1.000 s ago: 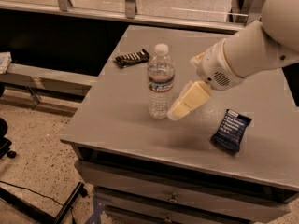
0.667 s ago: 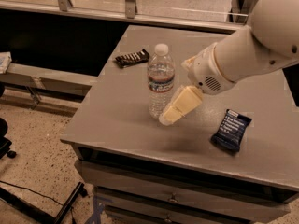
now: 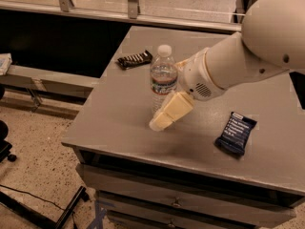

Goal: Knock water bottle over

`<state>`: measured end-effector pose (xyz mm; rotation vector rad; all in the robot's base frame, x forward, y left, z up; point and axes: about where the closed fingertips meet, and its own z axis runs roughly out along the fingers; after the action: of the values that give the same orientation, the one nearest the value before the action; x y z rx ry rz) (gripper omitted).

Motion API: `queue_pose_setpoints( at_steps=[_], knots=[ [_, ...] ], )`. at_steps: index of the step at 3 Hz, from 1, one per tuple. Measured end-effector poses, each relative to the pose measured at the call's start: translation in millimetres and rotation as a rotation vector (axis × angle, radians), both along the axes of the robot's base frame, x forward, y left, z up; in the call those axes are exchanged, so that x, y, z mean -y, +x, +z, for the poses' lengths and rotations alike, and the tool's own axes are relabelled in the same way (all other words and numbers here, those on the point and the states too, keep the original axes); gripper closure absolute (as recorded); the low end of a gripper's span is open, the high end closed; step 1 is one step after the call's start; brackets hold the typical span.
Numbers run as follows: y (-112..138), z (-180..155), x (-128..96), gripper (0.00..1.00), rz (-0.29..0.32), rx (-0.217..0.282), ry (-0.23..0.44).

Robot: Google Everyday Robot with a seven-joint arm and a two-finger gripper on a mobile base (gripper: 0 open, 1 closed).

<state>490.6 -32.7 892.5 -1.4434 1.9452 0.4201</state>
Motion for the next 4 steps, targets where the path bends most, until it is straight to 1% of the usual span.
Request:
queue_pose_setpoints(
  at_steps=[1, 2, 4],
  knots=[
    [9.7, -1.0, -5.8, 0.00, 0.004, 0.014, 0.015],
    [18.0, -5.9, -7.7, 0.15, 0.009, 0.007, 0.028],
    [22.2, -8.6, -1.4, 0.62, 0.010, -0.008, 0.044]
  ],
)
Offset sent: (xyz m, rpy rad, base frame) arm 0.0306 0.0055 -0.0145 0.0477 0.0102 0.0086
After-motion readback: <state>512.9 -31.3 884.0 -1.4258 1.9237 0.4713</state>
